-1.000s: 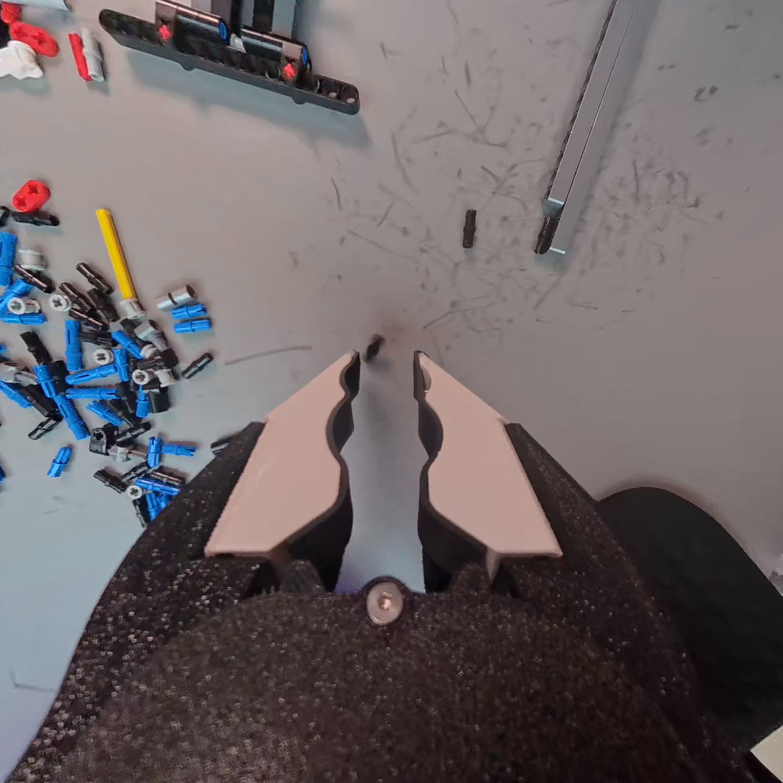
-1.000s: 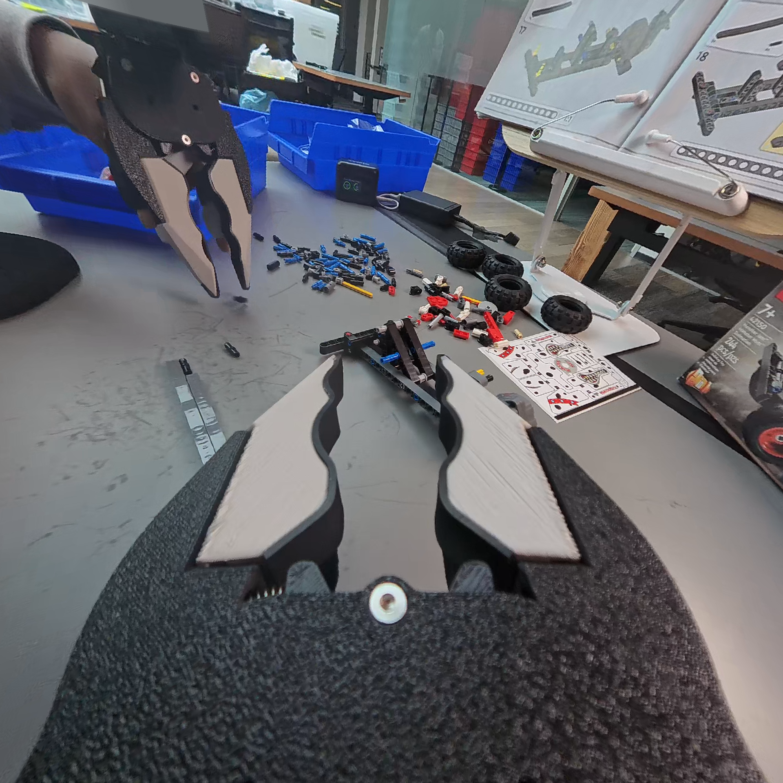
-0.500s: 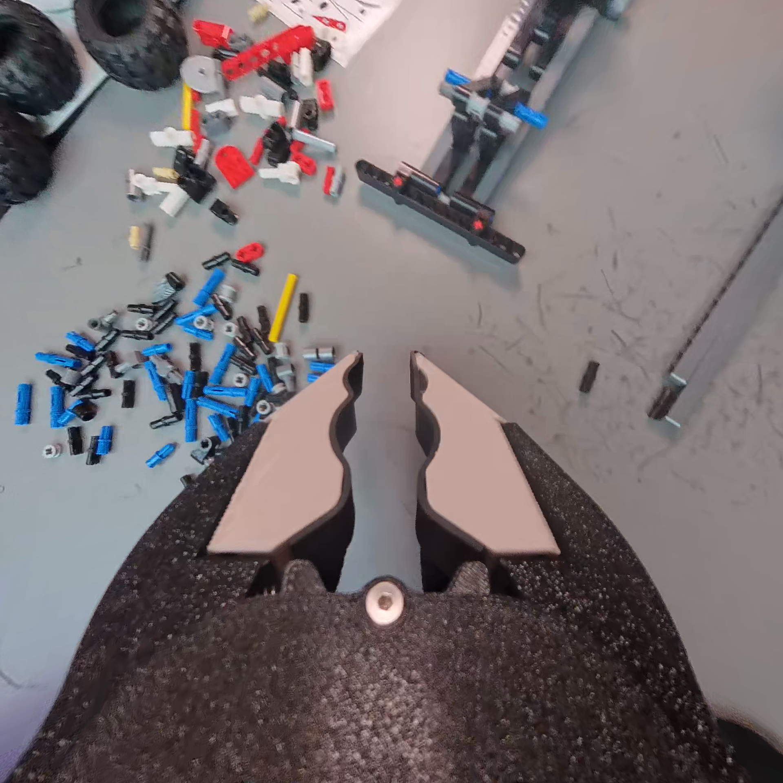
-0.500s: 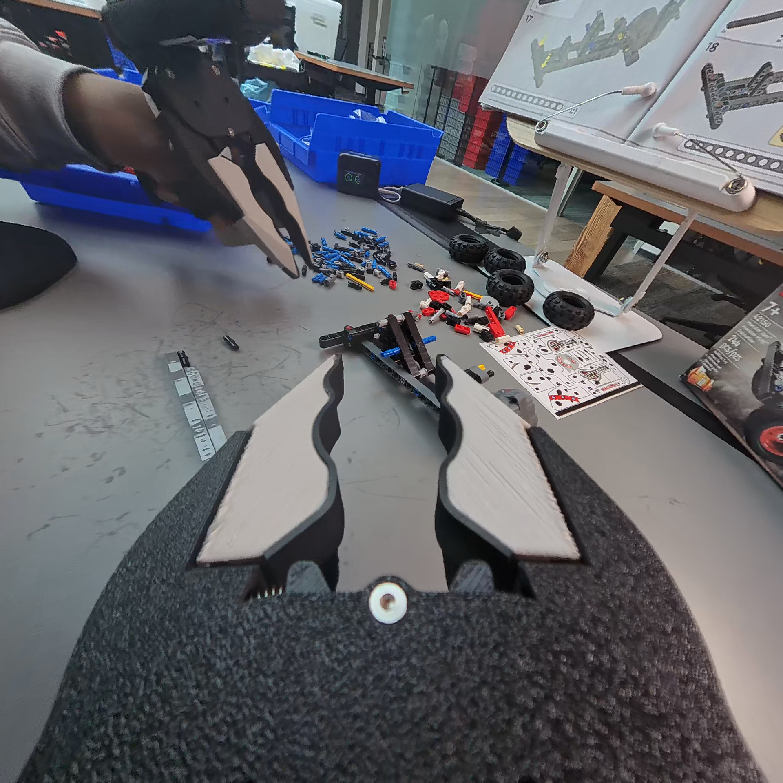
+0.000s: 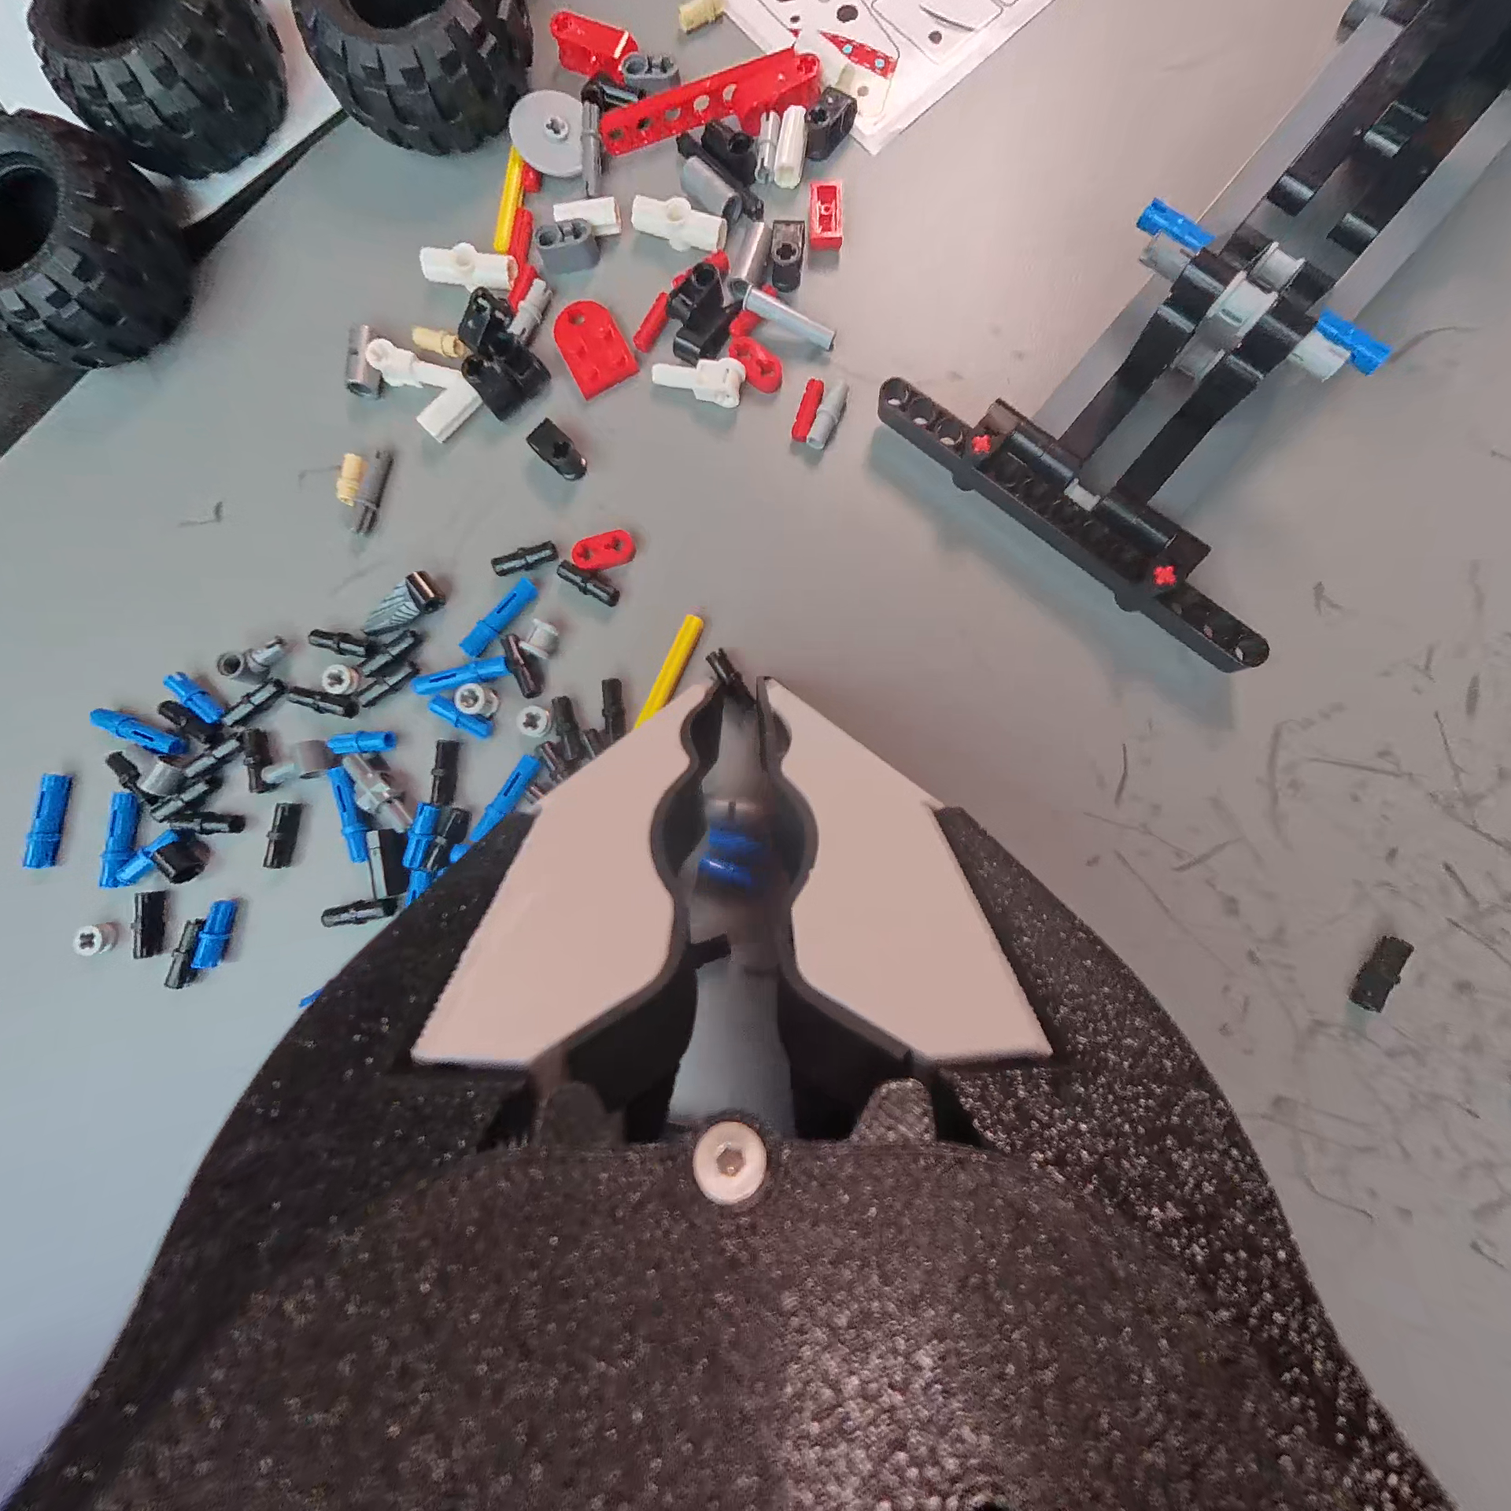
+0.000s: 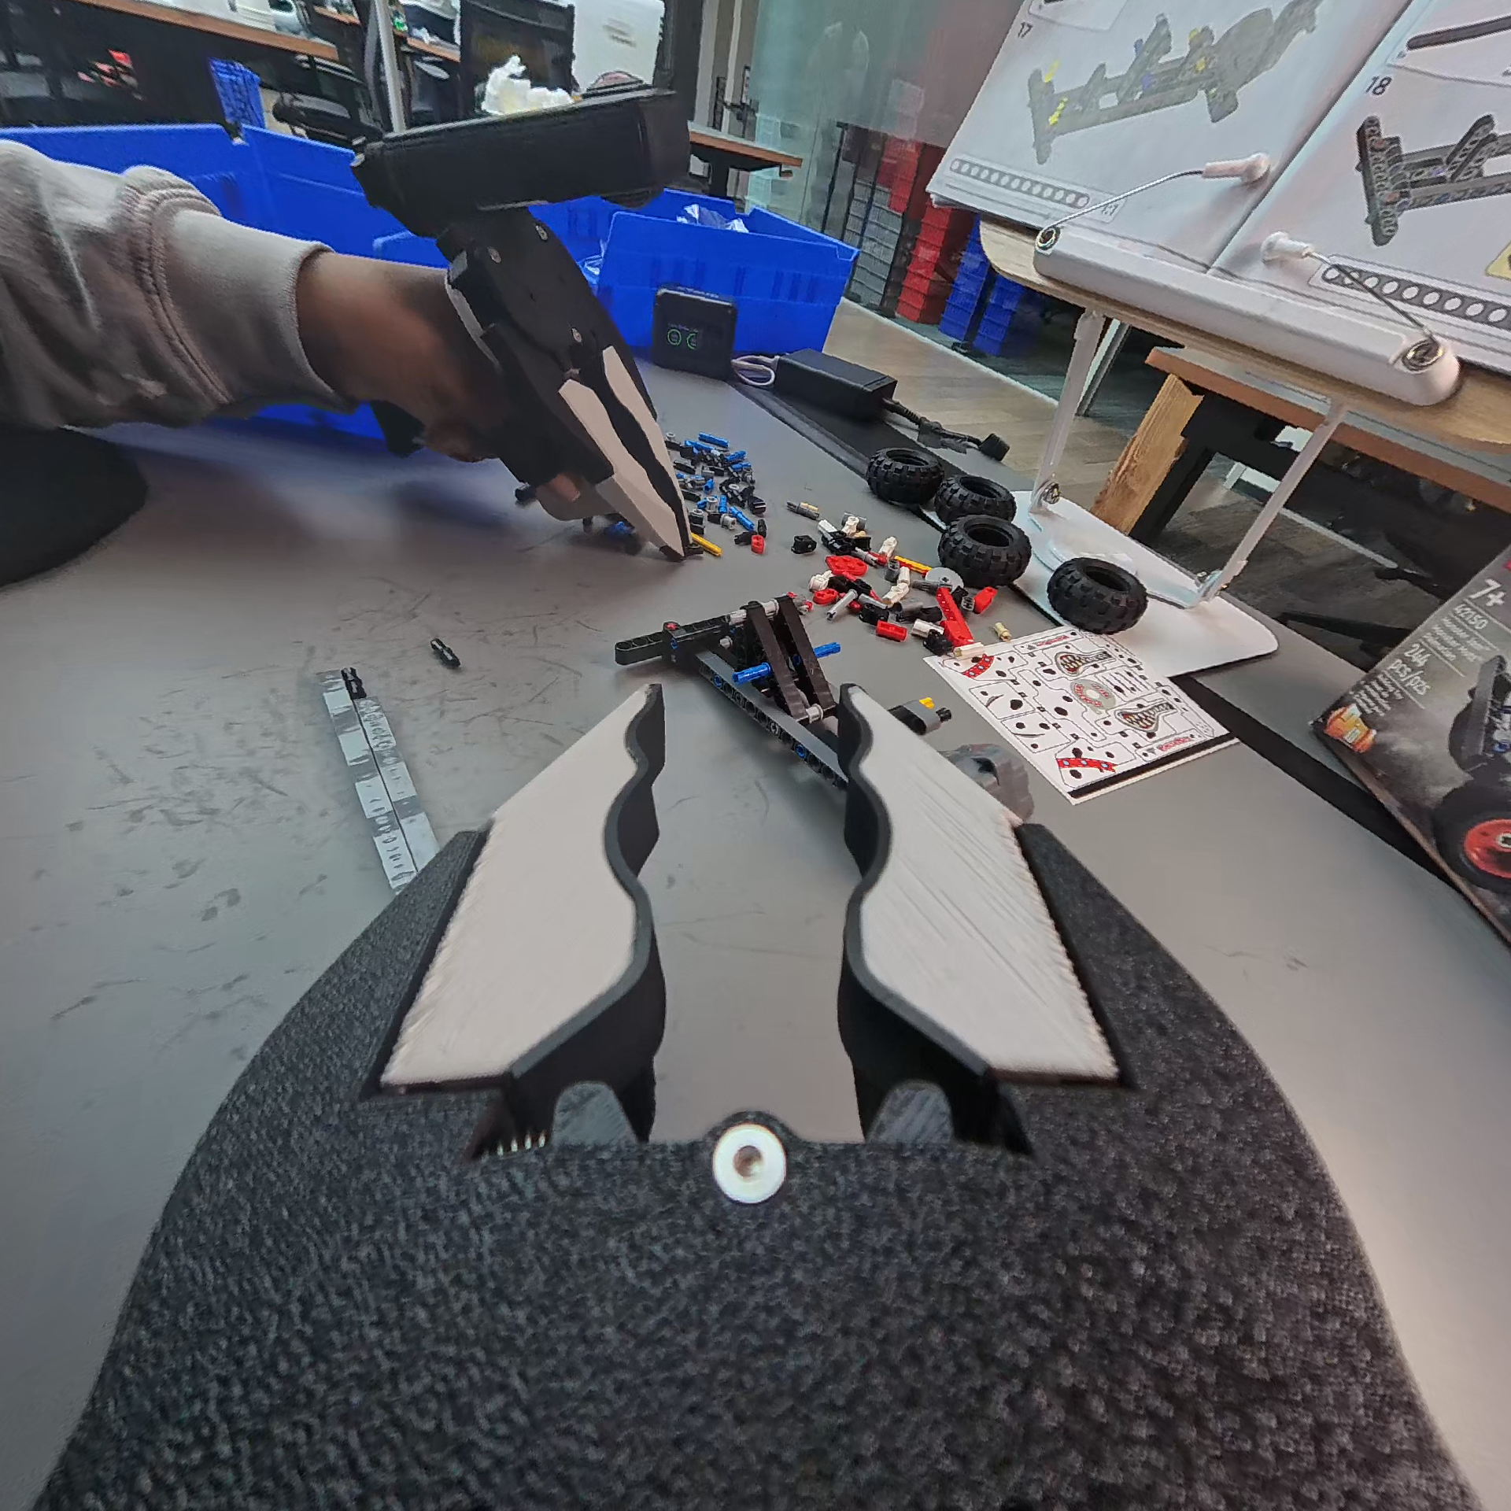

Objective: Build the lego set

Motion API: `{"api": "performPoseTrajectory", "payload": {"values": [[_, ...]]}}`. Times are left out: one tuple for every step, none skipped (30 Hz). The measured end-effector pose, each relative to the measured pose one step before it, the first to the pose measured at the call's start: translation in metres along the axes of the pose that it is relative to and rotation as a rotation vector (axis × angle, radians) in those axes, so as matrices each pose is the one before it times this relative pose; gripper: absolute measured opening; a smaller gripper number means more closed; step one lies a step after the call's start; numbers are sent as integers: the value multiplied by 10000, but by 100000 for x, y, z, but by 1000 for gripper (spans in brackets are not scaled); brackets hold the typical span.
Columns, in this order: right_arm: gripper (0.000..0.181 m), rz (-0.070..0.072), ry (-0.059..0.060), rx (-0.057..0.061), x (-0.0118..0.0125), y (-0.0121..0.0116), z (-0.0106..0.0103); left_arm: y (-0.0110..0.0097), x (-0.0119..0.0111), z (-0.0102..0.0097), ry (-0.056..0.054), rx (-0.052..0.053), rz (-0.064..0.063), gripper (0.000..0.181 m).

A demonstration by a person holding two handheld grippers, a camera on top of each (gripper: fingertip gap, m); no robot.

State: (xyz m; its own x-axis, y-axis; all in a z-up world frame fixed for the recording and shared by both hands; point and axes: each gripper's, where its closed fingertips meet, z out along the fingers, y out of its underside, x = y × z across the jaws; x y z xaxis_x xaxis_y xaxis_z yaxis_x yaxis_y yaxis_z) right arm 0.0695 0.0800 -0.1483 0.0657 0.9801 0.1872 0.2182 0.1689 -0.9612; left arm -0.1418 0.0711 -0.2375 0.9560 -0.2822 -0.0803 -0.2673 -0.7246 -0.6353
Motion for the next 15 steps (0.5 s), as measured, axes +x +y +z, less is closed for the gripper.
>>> {"api": "performPoseTrajectory", "payload": {"values": [[42,13,-16,-24,18,91,0,-36,86,23,57,15,-18,7],[42,1,3,-4,28,42,-3,-29,78,13,-43,8,94,6],[42,1,-8,-3,15,30,-5,-31,71,-3,-140,3,239,6],[42,1,5,15,18,-11,-27,-132,524,-23,100,34,220,6],[42,-18,23,25,81,-36,-42,-463,1244,-109,466,210,2,6],[42,-52,49,28,162,-57,-94,-807,1571,-240,450,348,-86,5],[42,-64,112,70,322,-111,-182,-931,1884,-329,377,345,134,5],[42,13,192,141,558,-191,-258,-984,2354,-338,454,341,336,5],[41,128,215,141,716,-150,-265,-854,2605,-183,498,271,366,5],[41,174,227,90,825,-32,-244,-527,2642,45,481,123,388,5],[41,146,281,13,944,140,-229,-214,2362,234,355,24,437,5],[41,109,318,-59,1008,290,-205,-8,2081,337,269,-30,468,5],[41,139,343,-66,1021,332,-174,151,1780,399,229,-79,447,6],[41,167,314,-46,926,299,-134,185,1376,383,135,-88,403,6],[41,127,286,-54,796,265,-77,142,1040,339,68,-77,367,6]]}}
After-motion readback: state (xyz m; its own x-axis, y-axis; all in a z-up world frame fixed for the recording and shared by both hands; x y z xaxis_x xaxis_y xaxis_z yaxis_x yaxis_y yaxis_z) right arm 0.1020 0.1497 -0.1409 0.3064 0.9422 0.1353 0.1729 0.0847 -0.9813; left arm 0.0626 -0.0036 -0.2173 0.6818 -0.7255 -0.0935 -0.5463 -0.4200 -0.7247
